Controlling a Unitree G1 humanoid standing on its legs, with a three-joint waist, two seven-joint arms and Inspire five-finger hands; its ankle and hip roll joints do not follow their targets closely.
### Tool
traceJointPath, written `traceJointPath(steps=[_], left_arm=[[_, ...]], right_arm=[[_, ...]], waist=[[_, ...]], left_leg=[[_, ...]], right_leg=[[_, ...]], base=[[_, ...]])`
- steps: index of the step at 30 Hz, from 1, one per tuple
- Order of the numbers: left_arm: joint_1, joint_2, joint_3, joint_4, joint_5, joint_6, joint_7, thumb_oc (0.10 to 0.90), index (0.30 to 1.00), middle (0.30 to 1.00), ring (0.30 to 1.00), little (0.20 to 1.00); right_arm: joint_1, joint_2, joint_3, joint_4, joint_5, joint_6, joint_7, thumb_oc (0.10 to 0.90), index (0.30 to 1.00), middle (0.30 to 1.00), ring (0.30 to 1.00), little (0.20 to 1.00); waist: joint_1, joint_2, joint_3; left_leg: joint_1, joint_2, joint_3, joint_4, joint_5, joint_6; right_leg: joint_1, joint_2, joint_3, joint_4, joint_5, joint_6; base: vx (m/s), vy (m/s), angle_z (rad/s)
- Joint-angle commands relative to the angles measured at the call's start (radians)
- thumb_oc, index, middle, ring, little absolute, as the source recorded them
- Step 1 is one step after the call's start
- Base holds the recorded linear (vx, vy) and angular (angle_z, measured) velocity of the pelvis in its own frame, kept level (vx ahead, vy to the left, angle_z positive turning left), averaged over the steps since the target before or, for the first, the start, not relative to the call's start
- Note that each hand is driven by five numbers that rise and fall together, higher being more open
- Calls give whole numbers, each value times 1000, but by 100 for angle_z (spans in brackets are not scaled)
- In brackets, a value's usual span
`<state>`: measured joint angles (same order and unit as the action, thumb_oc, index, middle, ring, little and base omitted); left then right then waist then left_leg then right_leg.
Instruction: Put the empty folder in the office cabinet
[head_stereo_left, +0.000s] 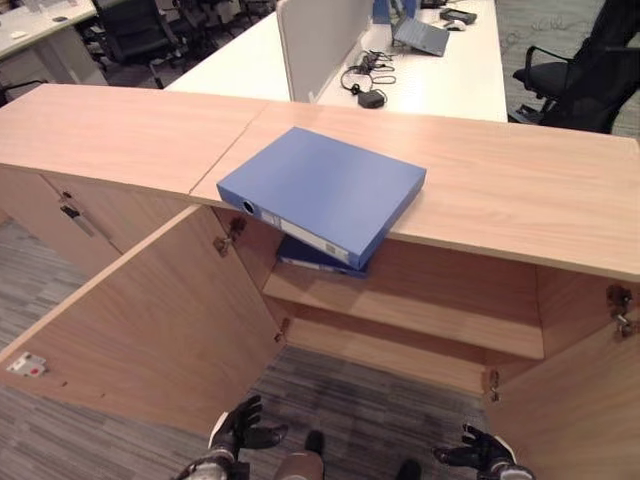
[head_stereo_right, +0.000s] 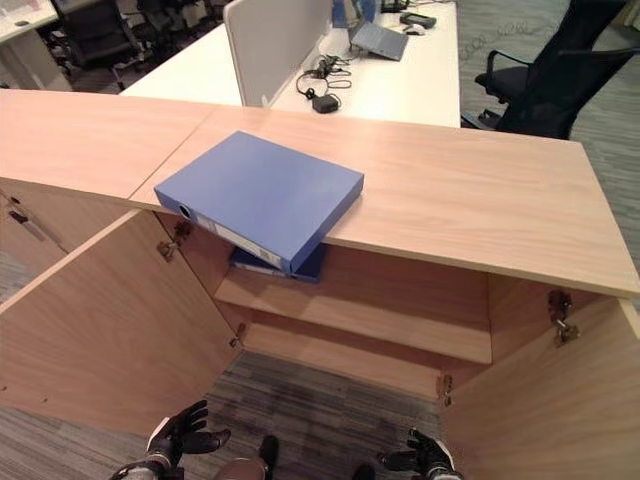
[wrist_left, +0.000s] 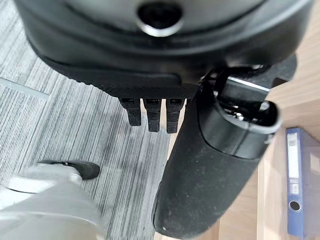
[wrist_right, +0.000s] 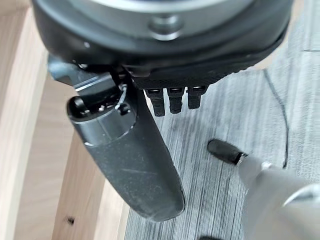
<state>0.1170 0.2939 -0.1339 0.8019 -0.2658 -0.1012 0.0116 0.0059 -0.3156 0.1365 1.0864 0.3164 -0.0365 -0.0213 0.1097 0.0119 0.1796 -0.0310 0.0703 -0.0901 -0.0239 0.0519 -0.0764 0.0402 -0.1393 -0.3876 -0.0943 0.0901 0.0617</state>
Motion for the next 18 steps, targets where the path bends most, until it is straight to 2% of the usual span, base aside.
traceJointPath(steps=[1,5,9,15,18], left_arm=[[-26,42,4,-90,19,-51,-5,800,900,900,900,900],[-24,44,12,-85,30,-52,-1,800,900,900,900,900],[-24,48,18,-97,38,-55,6,800,900,900,900,900],[-10,73,40,-206,66,-65,26,800,900,900,900,900],[10,99,74,-322,103,-72,44,800,900,900,900,900]], right_arm=[[-42,-16,-17,-52,-10,-39,3,800,900,900,900,900],[-36,7,-4,-46,-23,-30,10,800,900,900,900,900],[-28,18,3,-50,-28,-28,14,800,900,900,900,900],[-15,23,5,-63,-33,-30,15,800,900,900,900,900],[-10,18,-8,-66,-32,-30,15,800,900,900,900,900]], waist=[[18,-11,-10],[19,-6,-21],[22,-7,-28],[32,-11,-31],[43,-15,-31]], left_leg=[[56,-5,10,30,-97,-7],[102,-8,30,-39,-85,9],[119,-12,34,-54,-87,16],[140,-18,36,-63,-93,21],[140,-18,35,-63,-93,20]], right_leg=[[100,5,33,19,-133,64],[100,-3,42,21,-127,76],[103,-8,46,22,-125,82],[116,-15,41,15,-117,90],[121,-19,34,10,-114,94]], base=[[73,144,-23],[30,106,-16],[13,67,-1],[-1,16,0],[-4,1,-1]])
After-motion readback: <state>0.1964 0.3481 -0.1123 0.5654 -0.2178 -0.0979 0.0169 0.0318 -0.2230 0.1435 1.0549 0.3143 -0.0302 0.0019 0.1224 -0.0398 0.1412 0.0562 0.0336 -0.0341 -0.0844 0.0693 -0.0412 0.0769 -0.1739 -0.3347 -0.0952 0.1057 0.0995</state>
